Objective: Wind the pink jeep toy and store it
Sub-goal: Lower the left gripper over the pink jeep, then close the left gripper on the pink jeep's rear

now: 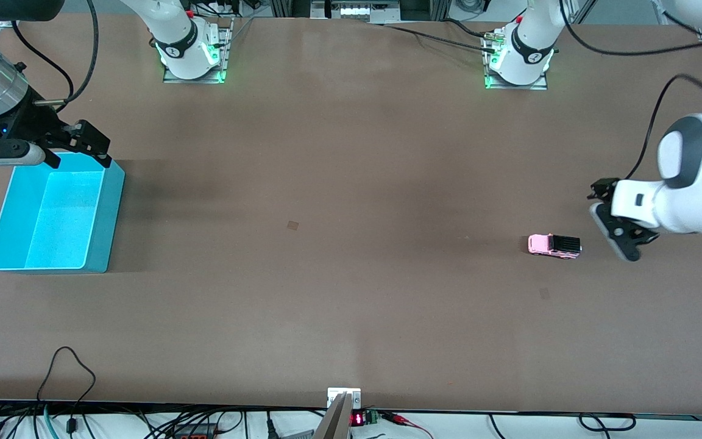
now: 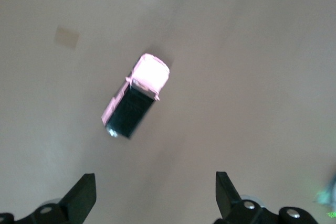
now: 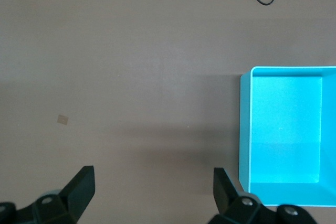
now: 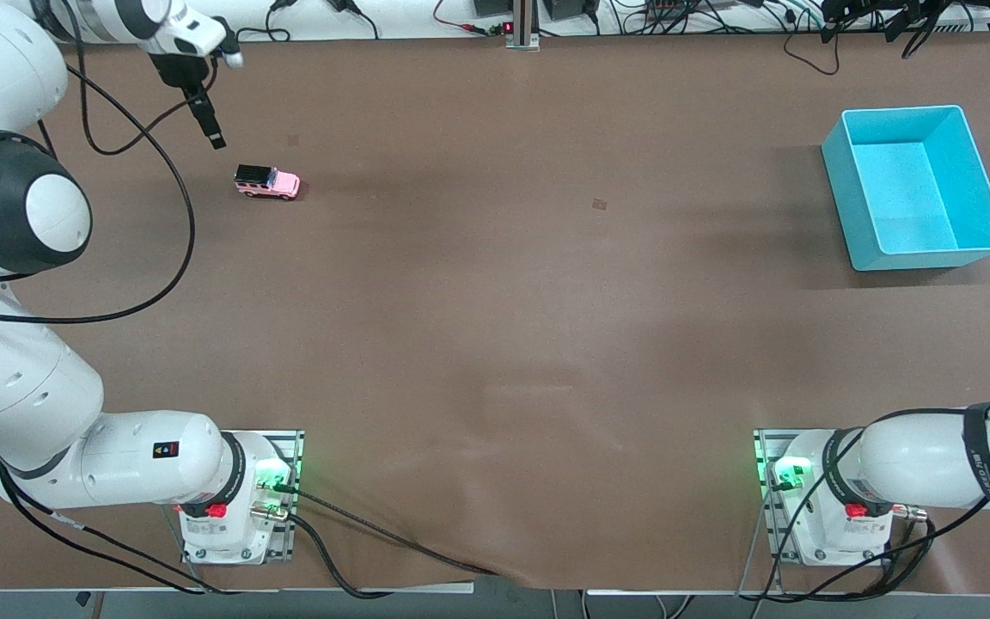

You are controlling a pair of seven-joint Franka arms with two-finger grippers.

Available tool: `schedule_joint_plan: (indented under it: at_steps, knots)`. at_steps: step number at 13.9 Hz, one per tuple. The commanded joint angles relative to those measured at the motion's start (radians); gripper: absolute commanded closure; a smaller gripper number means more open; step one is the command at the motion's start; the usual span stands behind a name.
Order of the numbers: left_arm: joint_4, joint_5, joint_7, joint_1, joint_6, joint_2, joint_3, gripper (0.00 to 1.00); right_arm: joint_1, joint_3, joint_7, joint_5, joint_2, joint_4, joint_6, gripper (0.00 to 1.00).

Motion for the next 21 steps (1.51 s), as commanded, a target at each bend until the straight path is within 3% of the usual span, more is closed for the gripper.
schedule_joint_plan:
  at_steps: [1, 5, 11, 12, 14, 16, 17, 21]
  knots:
    - [-0.107, 0.024, 0.228, -0.002, 0.183, -0.002, -0.004, 0.0, 0.004, -0.001, 0.019, -0.015, -0.029, 0.007, -0.036, 0.0]
    - [-0.259, 0.024, 0.38, -0.004, 0.477, 0.032, -0.004, 0.0, -0.002, -0.012, -0.001, -0.015, -0.054, 0.009, -0.064, 0.0]
    - [-0.291, 0.024, 0.394, 0.001, 0.58, 0.107, -0.004, 0.02, -0.017, -0.021, -0.031, -0.015, -0.06, 0.009, -0.081, 0.0]
    - [-0.297, 0.024, 0.396, 0.003, 0.592, 0.112, -0.004, 0.11, -0.017, -0.021, -0.023, -0.015, -0.06, 0.007, -0.083, 0.0]
    - [-0.297, 0.024, 0.413, 0.003, 0.592, 0.109, -0.004, 0.5, -0.017, -0.021, -0.014, -0.015, -0.059, 0.003, -0.081, 0.0]
    - [-0.29, 0.023, 0.411, 0.003, 0.582, 0.109, -0.004, 0.75, -0.019, -0.021, -0.015, -0.013, -0.059, 0.007, -0.081, 0.0]
    - [-0.287, 0.023, 0.407, 0.003, 0.579, 0.109, -0.004, 0.82, -0.019, -0.021, -0.015, -0.013, -0.06, 0.007, -0.083, 0.0]
    - [-0.285, 0.023, 0.381, -0.004, 0.574, 0.115, -0.004, 0.83, -0.019, -0.022, -0.015, -0.013, -0.06, 0.007, -0.084, 0.0]
